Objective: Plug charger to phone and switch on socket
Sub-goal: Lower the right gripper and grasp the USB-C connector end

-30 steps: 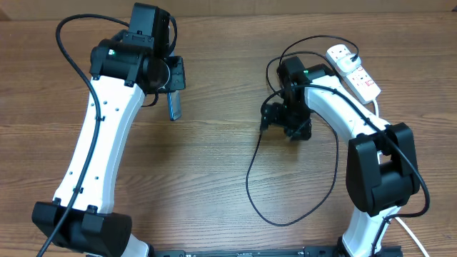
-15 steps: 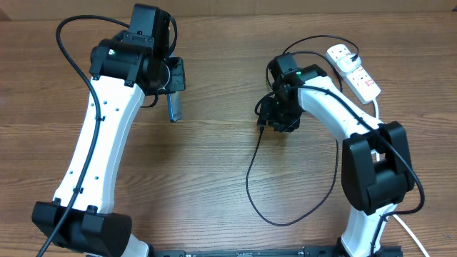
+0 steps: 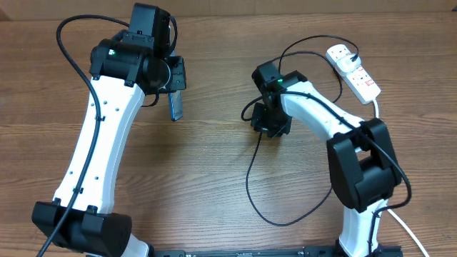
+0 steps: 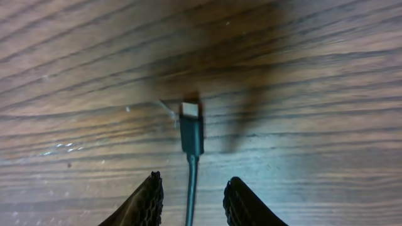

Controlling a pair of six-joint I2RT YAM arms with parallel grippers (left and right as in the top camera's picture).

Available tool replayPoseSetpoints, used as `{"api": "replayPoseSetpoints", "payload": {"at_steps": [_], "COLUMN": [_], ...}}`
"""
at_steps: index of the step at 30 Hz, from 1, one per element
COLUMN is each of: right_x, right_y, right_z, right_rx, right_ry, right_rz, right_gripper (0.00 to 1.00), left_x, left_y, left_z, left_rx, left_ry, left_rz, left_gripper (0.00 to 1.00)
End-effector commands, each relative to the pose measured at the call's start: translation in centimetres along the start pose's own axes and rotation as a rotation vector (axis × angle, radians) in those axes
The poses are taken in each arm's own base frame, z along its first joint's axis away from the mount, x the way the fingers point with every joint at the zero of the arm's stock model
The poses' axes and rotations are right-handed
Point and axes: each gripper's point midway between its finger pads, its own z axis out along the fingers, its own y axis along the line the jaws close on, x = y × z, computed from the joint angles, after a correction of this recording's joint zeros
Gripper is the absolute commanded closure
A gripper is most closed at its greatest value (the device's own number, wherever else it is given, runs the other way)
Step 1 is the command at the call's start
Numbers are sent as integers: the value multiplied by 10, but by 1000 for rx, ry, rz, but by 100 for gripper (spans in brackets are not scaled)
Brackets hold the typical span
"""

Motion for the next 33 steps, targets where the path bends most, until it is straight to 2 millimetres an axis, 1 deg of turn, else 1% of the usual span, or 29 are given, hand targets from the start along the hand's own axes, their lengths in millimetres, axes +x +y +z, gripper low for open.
{"api": "replayPoseSetpoints", "payload": {"at_steps": [1, 5, 9, 16, 17, 26, 33], "right_x": [-1, -3, -3, -3, -3, 2, 4], "right_y": [-4, -4, -4, -3, -4, 0, -2], "right_z": [8, 8, 8, 9, 12, 16, 20], "right_rx": [36, 34, 33, 31, 35, 15, 21], "right_ry": [-7, -12, -14, -14, -8, 25, 40], "right_rz": [19, 19, 18, 18, 19, 21, 35], "right_gripper": [68, 72, 74, 74, 74, 74, 75], "left_x": [-3, -3, -6, -7, -8, -13, -15], "left_y": [-2, -2, -3, -7, -9, -11, -12], "left_z": [-6, -6, -6, -7, -7, -7, -7], "left_rx": [18, 19, 22, 44, 53, 62, 69], "left_ry": [-21, -22, -31, -36, -39, -57, -65], "left_rz": [-13, -13, -14, -13, -13, -13, -12], "left_gripper": [96, 96, 96, 96, 96, 96, 96]}}
